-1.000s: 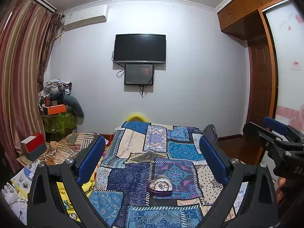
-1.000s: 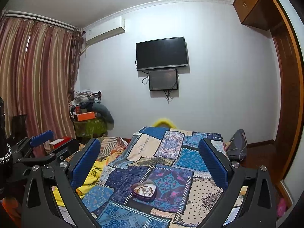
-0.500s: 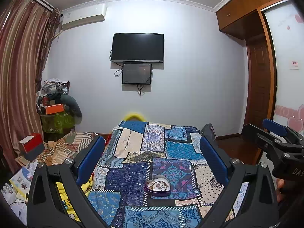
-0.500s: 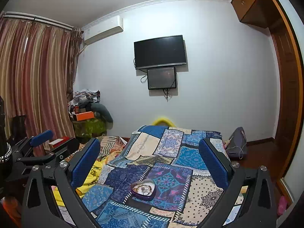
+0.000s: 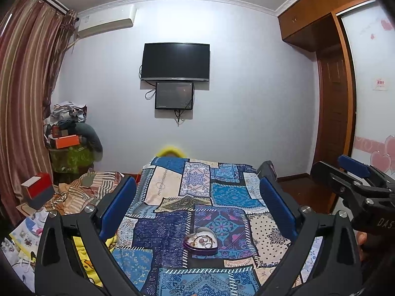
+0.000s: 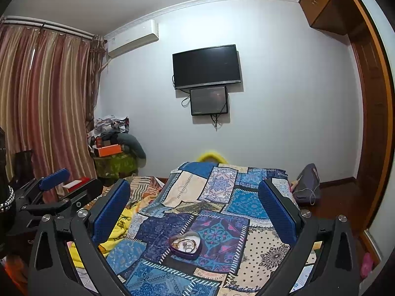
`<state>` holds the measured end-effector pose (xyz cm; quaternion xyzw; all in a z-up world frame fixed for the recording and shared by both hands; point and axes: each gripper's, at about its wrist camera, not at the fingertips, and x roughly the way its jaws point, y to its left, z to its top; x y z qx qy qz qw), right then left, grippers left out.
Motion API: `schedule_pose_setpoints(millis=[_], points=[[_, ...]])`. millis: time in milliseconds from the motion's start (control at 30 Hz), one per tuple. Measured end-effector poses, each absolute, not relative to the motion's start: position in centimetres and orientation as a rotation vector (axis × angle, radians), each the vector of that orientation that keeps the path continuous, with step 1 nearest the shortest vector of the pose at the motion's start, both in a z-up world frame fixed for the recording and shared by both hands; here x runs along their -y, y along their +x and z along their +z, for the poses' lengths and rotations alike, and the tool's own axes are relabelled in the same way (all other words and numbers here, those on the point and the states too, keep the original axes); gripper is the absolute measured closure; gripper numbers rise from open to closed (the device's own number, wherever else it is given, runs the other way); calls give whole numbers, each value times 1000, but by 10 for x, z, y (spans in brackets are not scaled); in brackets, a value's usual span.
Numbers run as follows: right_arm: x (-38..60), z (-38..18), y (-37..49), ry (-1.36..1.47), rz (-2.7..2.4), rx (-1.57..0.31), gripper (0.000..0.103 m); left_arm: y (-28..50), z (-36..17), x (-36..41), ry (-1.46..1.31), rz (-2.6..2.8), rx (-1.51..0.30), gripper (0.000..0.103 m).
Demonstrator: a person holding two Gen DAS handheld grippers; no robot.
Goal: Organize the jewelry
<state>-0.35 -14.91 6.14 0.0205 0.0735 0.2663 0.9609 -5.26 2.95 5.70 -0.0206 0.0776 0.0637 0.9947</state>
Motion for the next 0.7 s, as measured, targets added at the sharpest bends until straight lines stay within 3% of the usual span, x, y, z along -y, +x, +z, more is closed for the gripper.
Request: schedule_pose_setpoints(millis=[700], points=[[146,58,2,51,538,-172,0,-52,54,-28,-45,123,-156,3]])
